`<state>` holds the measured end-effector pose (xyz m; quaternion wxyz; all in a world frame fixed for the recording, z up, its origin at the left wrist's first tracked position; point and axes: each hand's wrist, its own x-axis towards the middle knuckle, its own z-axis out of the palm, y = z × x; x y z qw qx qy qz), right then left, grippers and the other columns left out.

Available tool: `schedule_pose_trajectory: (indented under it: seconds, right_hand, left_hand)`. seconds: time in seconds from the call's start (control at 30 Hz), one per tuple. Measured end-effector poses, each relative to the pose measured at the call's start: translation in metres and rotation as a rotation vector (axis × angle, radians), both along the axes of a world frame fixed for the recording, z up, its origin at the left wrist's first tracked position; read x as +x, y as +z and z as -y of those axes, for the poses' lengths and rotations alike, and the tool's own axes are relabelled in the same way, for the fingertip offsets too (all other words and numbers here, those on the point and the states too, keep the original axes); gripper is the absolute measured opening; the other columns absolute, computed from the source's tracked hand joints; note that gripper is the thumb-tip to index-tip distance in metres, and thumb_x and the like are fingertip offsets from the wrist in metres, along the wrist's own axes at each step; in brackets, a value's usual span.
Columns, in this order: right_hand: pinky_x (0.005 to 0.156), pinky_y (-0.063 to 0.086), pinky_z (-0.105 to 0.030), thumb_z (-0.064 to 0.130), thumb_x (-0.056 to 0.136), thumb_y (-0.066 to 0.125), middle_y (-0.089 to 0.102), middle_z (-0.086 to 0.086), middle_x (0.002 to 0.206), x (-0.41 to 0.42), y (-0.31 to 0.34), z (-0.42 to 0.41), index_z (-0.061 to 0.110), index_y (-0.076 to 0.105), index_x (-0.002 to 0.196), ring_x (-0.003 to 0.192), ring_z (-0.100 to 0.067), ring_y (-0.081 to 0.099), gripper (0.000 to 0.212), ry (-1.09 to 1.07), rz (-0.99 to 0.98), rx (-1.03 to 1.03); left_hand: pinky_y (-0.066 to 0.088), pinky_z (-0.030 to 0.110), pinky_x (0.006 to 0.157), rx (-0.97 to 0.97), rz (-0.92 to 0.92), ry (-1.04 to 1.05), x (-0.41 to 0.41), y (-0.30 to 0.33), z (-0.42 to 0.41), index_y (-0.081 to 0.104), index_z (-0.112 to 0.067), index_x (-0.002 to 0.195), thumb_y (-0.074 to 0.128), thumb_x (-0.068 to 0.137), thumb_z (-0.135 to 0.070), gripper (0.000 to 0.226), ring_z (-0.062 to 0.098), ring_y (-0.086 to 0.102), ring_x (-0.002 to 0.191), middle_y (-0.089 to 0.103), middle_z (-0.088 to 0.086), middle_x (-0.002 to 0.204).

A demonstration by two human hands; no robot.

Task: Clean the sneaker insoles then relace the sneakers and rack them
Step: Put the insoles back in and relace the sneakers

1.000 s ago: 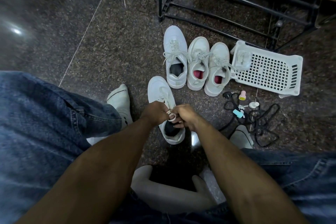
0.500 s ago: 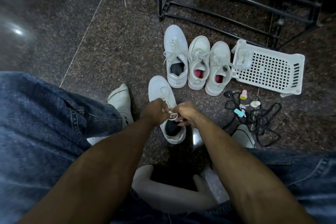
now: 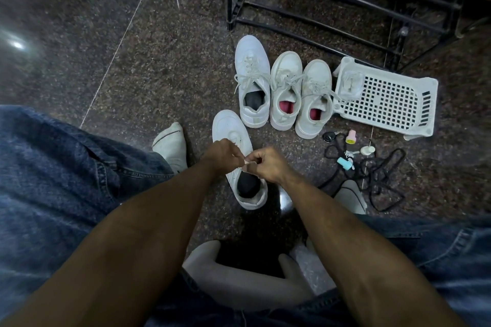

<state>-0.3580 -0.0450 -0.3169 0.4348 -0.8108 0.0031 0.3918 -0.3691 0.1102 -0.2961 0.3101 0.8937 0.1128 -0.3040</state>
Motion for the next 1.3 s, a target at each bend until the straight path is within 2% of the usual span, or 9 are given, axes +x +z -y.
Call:
schedule_pose_trajectory:
  seconds: [0.1,0.2,0.33,0.47,0.67,0.8,0.97,1.17,1.3]
  right_hand:
    - [0.065,0.054,-0.032,0.011,0.085,0.07,0.068,0.001,0.073,-0.001,0.0,-0.002,0.012,0.076,0.089,0.066,-0.014,0.059,0.007,0.01,0.01,0.001]
    - [0.056,0.054,-0.031,0.004,0.091,0.06,0.059,0.002,0.067,0.002,0.01,-0.006,0.017,0.07,0.079,0.061,-0.013,0.055,0.02,-0.08,-0.155,0.025]
    - [0.068,0.06,-0.04,-0.007,0.089,0.049,0.053,-0.004,0.07,0.003,0.006,0.002,0.009,0.067,0.097,0.059,-0.012,0.05,0.025,-0.238,-0.4,0.105]
    - [0.079,0.058,-0.04,-0.006,0.089,0.049,0.052,0.001,0.07,-0.003,-0.004,0.004,0.008,0.064,0.112,0.061,-0.009,0.049,0.03,-0.307,-0.489,0.16]
    - [0.073,0.052,-0.034,-0.002,0.089,0.04,0.044,0.006,0.065,-0.005,-0.008,-0.003,0.02,0.06,0.083,0.055,-0.007,0.043,0.03,-0.418,-0.582,0.19]
    - [0.074,0.051,-0.034,0.001,0.087,0.039,0.045,0.007,0.063,-0.004,-0.007,-0.005,0.02,0.057,0.083,0.055,-0.008,0.043,0.027,-0.437,-0.589,0.176]
    - [0.067,0.05,-0.031,0.0,0.089,0.04,0.045,0.004,0.066,-0.003,0.0,-0.004,0.018,0.056,0.084,0.056,-0.009,0.043,0.024,-0.384,-0.541,0.149]
    - [0.064,0.051,-0.034,0.004,0.093,0.044,0.056,-0.002,0.072,-0.002,0.005,-0.006,0.013,0.064,0.088,0.064,-0.012,0.049,0.022,-0.281,-0.336,0.035]
    - [0.059,0.048,-0.031,-0.003,0.09,0.042,0.057,-0.004,0.072,-0.005,0.006,-0.004,0.011,0.065,0.089,0.063,-0.012,0.049,0.027,-0.256,-0.31,0.022]
  left_hand:
    - [0.043,0.02,0.073,-0.004,-0.019,-0.025,0.002,0.001,-0.001,0.078,-0.016,0.092,0.07,0.08,-0.018,0.015,0.017,0.065,0.093,0.074,0.003,0.094]
    - [0.045,0.026,0.081,0.061,0.037,-0.071,-0.001,-0.001,-0.002,0.074,-0.016,0.095,0.068,0.082,-0.022,0.016,0.02,0.062,0.099,0.071,0.003,0.103]
    - [0.048,0.035,0.086,0.054,0.148,-0.082,-0.01,-0.005,0.0,0.069,-0.017,0.094,0.066,0.085,-0.023,0.01,0.022,0.061,0.098,0.064,0.002,0.105]
    - [0.048,0.035,0.08,0.102,0.164,-0.039,-0.016,-0.002,0.002,0.066,-0.019,0.089,0.063,0.087,-0.023,0.005,0.022,0.061,0.096,0.063,0.001,0.103]
    - [0.046,0.028,0.083,0.084,0.122,0.072,-0.021,0.001,0.011,0.074,-0.02,0.092,0.057,0.087,-0.014,0.018,0.022,0.063,0.101,0.07,0.0,0.107]
    - [0.045,0.027,0.084,0.078,0.093,0.041,-0.02,0.005,0.01,0.072,-0.017,0.102,0.064,0.086,-0.021,0.018,0.022,0.063,0.104,0.071,0.001,0.109]
    - [0.05,0.033,0.077,0.257,0.119,-0.095,-0.018,0.004,0.016,0.07,-0.016,0.097,0.059,0.084,-0.031,0.023,0.028,0.065,0.099,0.07,0.005,0.102]
    - [0.046,0.036,0.083,0.386,-0.039,-0.154,-0.004,0.02,0.033,0.052,-0.007,0.119,0.053,0.088,-0.057,0.059,0.032,0.06,0.109,0.06,0.013,0.12]
    - [0.056,0.039,0.074,-0.027,-0.413,0.256,0.0,0.023,0.034,0.045,-0.005,0.102,0.058,0.086,-0.04,0.04,0.029,0.07,0.065,0.062,0.012,0.087]
